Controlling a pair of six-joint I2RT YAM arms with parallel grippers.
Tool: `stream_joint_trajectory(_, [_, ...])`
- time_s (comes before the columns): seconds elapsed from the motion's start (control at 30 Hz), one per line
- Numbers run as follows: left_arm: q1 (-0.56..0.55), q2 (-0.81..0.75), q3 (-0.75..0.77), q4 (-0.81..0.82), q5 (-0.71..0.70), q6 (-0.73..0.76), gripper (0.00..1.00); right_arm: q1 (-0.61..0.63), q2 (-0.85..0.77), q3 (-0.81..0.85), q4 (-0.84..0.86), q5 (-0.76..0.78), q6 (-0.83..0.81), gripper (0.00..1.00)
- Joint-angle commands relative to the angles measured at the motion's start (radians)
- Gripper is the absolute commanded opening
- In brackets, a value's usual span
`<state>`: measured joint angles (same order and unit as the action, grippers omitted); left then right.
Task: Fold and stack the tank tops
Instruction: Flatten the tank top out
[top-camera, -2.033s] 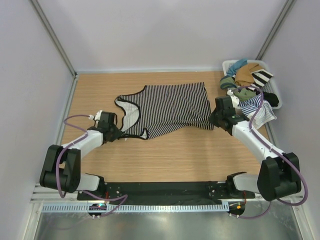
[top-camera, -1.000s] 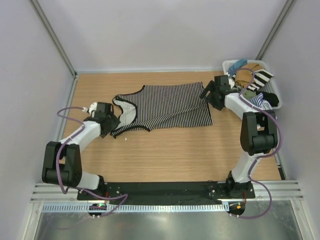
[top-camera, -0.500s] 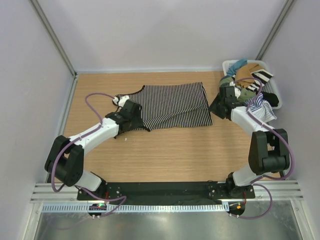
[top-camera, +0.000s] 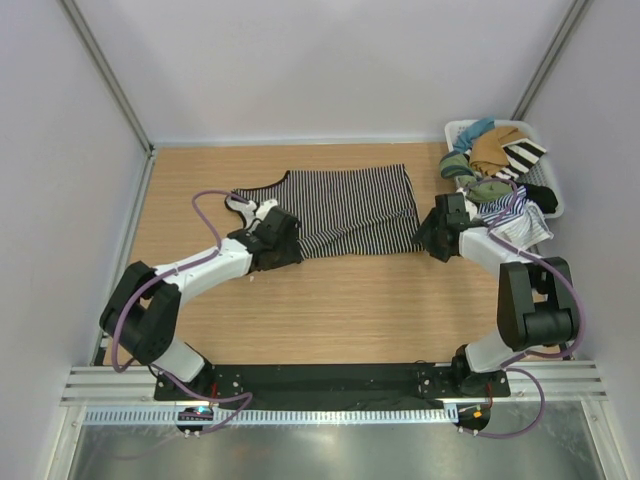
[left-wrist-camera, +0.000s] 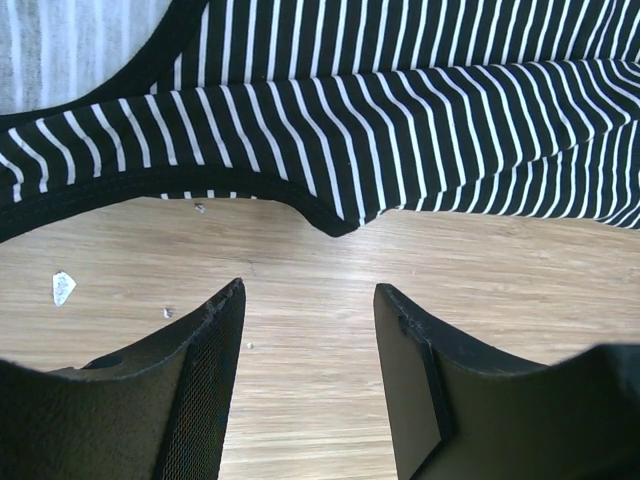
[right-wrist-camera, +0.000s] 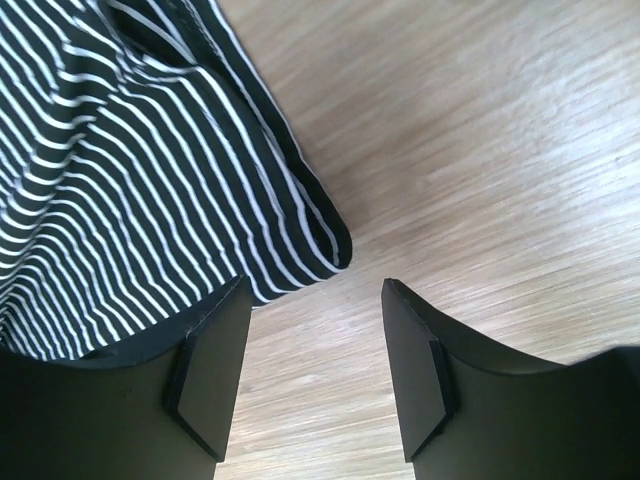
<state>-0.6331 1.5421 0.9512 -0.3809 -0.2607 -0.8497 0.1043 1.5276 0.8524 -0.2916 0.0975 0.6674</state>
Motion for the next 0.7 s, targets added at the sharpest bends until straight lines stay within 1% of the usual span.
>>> stream_joint_trajectory(0.0, [-0.016,0.009,0.026,0.042,0.005,-0.002,0.56,0.000,0.015,-0.015,0.068,-0.007,0.038,0.61])
stream_joint_trajectory(0.07, [-0.022,0.019,0.026,0.046,0.008,-0.003,0.55,0.002,0.037,-0.018,0.075,-0.010,0.043,0.60])
stream_joint_trajectory(0.1, [-0.025,0.030,0.029,0.048,0.011,-0.002,0.54,0.003,0.045,-0.021,0.091,-0.012,0.044,0.56])
stream_joint_trajectory(0.17, [-0.030,0.039,0.035,0.048,0.018,0.011,0.51,0.003,0.063,-0.024,0.101,-0.010,0.046,0.52])
stream_joint_trajectory(0.2, [-0.033,0.052,0.041,0.048,0.021,0.014,0.51,0.003,0.066,-0.026,0.103,-0.005,0.046,0.41])
stream_joint_trajectory(0.27, [-0.039,0.062,0.047,0.039,0.021,0.020,0.50,0.003,0.069,-0.024,0.106,0.010,0.043,0.31])
stream_joint_trajectory(0.3, [-0.042,0.072,0.052,0.036,0.018,0.023,0.50,0.002,0.069,-0.026,0.109,0.018,0.040,0.22])
stream_joint_trajectory(0.33, [-0.046,0.078,0.054,0.031,0.017,0.023,0.50,0.003,0.069,-0.030,0.111,0.019,0.041,0.17])
stream_joint_trajectory(0.37, [-0.046,0.082,0.052,0.025,0.011,0.021,0.53,0.003,0.068,-0.030,0.115,0.015,0.031,0.11])
stream_joint_trajectory(0.4, [-0.046,0.087,0.052,0.027,0.008,0.012,0.54,0.003,0.074,-0.032,0.133,-0.010,0.021,0.01])
stream_joint_trajectory(0.57, [-0.046,0.122,0.043,0.086,-0.015,0.001,0.55,0.005,0.077,-0.035,0.147,-0.009,0.014,0.01])
stream_joint_trajectory(0.67, [-0.045,0.150,0.061,0.106,0.003,0.005,0.54,0.005,0.074,-0.035,0.147,-0.007,0.006,0.01])
